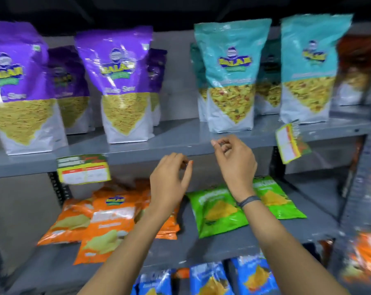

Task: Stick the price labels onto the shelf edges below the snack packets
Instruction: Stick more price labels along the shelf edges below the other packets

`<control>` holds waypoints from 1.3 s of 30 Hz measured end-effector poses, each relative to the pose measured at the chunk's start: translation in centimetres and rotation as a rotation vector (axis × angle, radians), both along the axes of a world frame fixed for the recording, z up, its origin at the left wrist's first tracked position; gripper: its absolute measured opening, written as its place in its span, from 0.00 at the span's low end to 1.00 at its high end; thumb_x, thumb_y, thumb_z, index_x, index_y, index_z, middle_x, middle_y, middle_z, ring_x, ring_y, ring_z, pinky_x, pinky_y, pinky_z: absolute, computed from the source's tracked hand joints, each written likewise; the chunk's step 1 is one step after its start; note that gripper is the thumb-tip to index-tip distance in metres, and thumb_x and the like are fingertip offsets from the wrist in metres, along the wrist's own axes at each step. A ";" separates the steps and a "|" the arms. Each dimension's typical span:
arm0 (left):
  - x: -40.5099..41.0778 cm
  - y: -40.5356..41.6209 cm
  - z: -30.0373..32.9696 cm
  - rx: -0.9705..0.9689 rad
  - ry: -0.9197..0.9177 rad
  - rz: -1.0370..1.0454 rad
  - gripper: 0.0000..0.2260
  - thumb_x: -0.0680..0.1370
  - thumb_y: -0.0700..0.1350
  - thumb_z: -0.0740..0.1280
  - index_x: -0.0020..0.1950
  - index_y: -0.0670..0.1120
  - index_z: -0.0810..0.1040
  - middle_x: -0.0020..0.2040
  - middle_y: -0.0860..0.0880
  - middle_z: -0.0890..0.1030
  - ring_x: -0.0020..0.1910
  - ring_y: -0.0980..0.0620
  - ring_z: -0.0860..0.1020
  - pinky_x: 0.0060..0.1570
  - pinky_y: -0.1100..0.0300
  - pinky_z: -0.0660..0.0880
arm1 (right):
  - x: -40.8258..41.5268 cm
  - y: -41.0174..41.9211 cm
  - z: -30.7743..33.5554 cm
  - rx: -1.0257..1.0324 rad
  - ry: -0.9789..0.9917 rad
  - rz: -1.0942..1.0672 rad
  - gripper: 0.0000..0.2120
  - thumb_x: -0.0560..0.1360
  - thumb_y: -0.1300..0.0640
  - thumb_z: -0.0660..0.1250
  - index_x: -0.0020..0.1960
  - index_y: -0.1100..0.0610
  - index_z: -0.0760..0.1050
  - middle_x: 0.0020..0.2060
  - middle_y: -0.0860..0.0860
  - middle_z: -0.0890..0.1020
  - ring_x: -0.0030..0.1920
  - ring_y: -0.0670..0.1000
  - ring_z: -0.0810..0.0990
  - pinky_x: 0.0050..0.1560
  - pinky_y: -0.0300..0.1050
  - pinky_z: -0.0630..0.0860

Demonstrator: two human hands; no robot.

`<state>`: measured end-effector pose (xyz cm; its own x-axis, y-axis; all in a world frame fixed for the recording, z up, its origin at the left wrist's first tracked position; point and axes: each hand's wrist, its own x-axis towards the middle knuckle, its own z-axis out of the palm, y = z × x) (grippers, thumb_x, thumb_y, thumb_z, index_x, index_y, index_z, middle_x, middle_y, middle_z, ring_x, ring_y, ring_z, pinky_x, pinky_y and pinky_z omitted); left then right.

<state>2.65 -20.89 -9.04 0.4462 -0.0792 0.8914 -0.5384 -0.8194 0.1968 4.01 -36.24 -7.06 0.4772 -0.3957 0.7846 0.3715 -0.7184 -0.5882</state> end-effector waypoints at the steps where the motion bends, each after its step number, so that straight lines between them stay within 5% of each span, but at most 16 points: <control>1: 0.3 -2.3 -0.1 0.002 0.008 -0.023 0.07 0.76 0.46 0.65 0.38 0.47 0.72 0.35 0.48 0.77 0.38 0.46 0.76 0.39 0.54 0.71 | 0.0 -2.4 0.1 0.005 -0.010 -0.023 0.09 0.73 0.45 0.67 0.42 0.51 0.76 0.36 0.51 0.83 0.40 0.58 0.82 0.33 0.46 0.72; 5: 1.3 -11.0 1.1 0.044 0.009 -0.088 0.09 0.76 0.49 0.62 0.39 0.46 0.75 0.37 0.47 0.80 0.40 0.45 0.78 0.41 0.52 0.73 | 0.7 -11.0 0.0 0.105 -0.053 -0.069 0.07 0.73 0.49 0.68 0.43 0.53 0.78 0.38 0.53 0.83 0.43 0.58 0.81 0.35 0.46 0.72; 10: 3.5 -19.4 5.1 0.113 -0.059 -0.068 0.08 0.76 0.48 0.66 0.48 0.44 0.78 0.43 0.43 0.81 0.45 0.41 0.77 0.43 0.49 0.74 | 2.5 -16.9 -1.8 0.400 -0.035 0.009 0.12 0.71 0.58 0.70 0.53 0.60 0.75 0.51 0.61 0.80 0.53 0.62 0.76 0.56 0.59 0.74; 13: 5.5 -22.9 7.4 0.178 0.072 -0.005 0.14 0.78 0.53 0.62 0.57 0.44 0.74 0.49 0.43 0.80 0.50 0.41 0.77 0.45 0.47 0.76 | 3.5 -18.0 -2.1 0.631 0.031 0.124 0.17 0.72 0.57 0.70 0.57 0.62 0.72 0.55 0.62 0.78 0.58 0.60 0.75 0.62 0.54 0.71; 17: 8.0 -26.1 9.0 0.310 0.251 0.036 0.16 0.79 0.56 0.60 0.56 0.44 0.73 0.51 0.43 0.80 0.51 0.42 0.78 0.39 0.52 0.73 | 4.3 -19.3 -1.5 0.904 0.117 0.338 0.10 0.72 0.54 0.71 0.47 0.51 0.69 0.55 0.62 0.79 0.56 0.62 0.79 0.60 0.62 0.75; 22: 9.2 -27.7 9.9 0.399 0.401 -0.001 0.15 0.81 0.51 0.59 0.50 0.40 0.77 0.47 0.40 0.82 0.48 0.41 0.79 0.36 0.55 0.69 | 4.7 -21.4 -0.6 0.897 0.175 0.468 0.05 0.71 0.61 0.72 0.42 0.57 0.76 0.44 0.61 0.80 0.45 0.56 0.79 0.53 0.57 0.77; 28: 8.4 -28.2 10.6 0.232 0.600 -0.032 0.16 0.80 0.47 0.60 0.40 0.35 0.75 0.34 0.38 0.74 0.43 0.39 0.77 0.38 0.51 0.71 | 4.7 -23.9 -0.1 0.912 0.309 0.717 0.09 0.74 0.63 0.69 0.36 0.55 0.76 0.22 0.46 0.82 0.22 0.40 0.79 0.24 0.33 0.74; 31: 7.8 -27.7 10.0 0.130 0.601 -0.040 0.20 0.78 0.48 0.64 0.28 0.44 0.64 0.28 0.48 0.68 0.37 0.43 0.72 0.34 0.56 0.64 | 4.4 -24.7 0.0 0.807 0.279 0.678 0.03 0.72 0.63 0.71 0.42 0.58 0.76 0.33 0.51 0.82 0.27 0.42 0.80 0.33 0.38 0.78; 33: 7.0 -27.0 9.0 0.101 0.565 -0.024 0.19 0.76 0.51 0.67 0.29 0.47 0.65 0.30 0.50 0.70 0.37 0.45 0.72 0.34 0.57 0.64 | 4.3 -25.3 -0.2 0.675 0.225 0.610 0.08 0.71 0.63 0.73 0.48 0.61 0.78 0.38 0.55 0.82 0.33 0.45 0.82 0.39 0.41 0.80; 36: 5.8 -26.1 6.8 0.128 0.468 0.057 0.14 0.73 0.54 0.70 0.35 0.49 0.69 0.38 0.48 0.78 0.43 0.44 0.76 0.36 0.58 0.64 | 4.0 -26.0 -0.5 0.388 0.178 0.479 0.06 0.69 0.60 0.75 0.44 0.55 0.79 0.43 0.56 0.83 0.45 0.54 0.82 0.49 0.48 0.77; 39: 5.0 -26.0 4.9 0.129 0.380 0.108 0.09 0.73 0.55 0.69 0.39 0.51 0.75 0.43 0.47 0.83 0.47 0.43 0.79 0.36 0.58 0.64 | 4.3 -26.3 -0.8 0.170 0.149 0.393 0.05 0.68 0.59 0.75 0.40 0.54 0.80 0.39 0.50 0.82 0.42 0.49 0.80 0.44 0.33 0.74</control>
